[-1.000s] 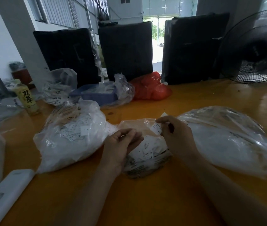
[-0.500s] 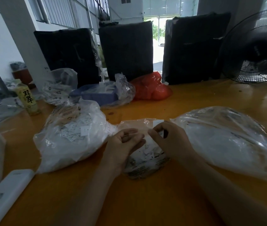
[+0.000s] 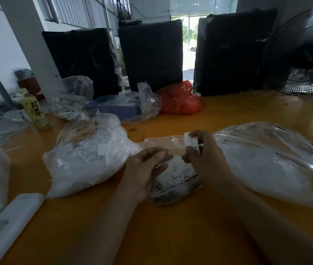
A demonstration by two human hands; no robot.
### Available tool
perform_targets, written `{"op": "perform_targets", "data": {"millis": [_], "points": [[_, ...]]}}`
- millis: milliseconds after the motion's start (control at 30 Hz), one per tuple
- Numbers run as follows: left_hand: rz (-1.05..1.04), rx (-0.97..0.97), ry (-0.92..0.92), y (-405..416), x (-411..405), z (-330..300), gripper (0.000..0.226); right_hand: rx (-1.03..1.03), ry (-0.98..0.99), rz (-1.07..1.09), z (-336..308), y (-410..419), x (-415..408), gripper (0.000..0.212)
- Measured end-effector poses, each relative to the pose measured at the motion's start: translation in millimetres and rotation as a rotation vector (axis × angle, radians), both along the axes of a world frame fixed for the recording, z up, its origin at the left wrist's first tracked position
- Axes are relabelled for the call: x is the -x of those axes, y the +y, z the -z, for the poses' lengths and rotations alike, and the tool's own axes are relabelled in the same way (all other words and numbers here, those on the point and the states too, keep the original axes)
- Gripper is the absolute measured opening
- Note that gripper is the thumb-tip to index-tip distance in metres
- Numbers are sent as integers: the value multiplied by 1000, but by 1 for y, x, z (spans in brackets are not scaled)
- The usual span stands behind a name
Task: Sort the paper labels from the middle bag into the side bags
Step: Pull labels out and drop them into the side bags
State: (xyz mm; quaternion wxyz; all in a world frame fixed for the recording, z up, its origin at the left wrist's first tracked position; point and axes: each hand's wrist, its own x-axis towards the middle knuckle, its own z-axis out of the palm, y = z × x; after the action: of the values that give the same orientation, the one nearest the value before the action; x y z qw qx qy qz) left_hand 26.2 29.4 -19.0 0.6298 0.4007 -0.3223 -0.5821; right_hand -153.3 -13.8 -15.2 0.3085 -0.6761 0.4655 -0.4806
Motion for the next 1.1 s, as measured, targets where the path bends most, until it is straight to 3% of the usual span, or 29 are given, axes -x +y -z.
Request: {"op": "perform_targets", "data": {"millis": [100, 300, 500, 600, 700, 833, 967, 1100], "points": [[-10, 15, 94, -1, 1, 1, 30, 6, -82, 7, -1, 1, 4, 46], [-11, 47, 14, -4, 1, 8, 9, 20, -69, 119, -2, -2, 7, 11], [-74, 59, -162, -2, 2, 5, 37, 51, -138, 90, -6, -1, 8, 8], [-125, 36, -127, -2, 3, 4, 48, 42, -189, 65, -6, -2, 8, 13], [-145, 48, -92, -2, 3, 5, 47, 17, -244, 31, -6, -1, 8, 15], [-116, 96, -283, -3, 1, 9, 43, 24, -235, 29, -5, -2, 8, 10], [-51, 119, -276, -3, 2, 12, 34, 60, -223, 38, -5, -1, 10, 3], [-34, 153, -361, 0, 2, 13, 36, 57, -283, 40, -7, 0, 9, 12]]}}
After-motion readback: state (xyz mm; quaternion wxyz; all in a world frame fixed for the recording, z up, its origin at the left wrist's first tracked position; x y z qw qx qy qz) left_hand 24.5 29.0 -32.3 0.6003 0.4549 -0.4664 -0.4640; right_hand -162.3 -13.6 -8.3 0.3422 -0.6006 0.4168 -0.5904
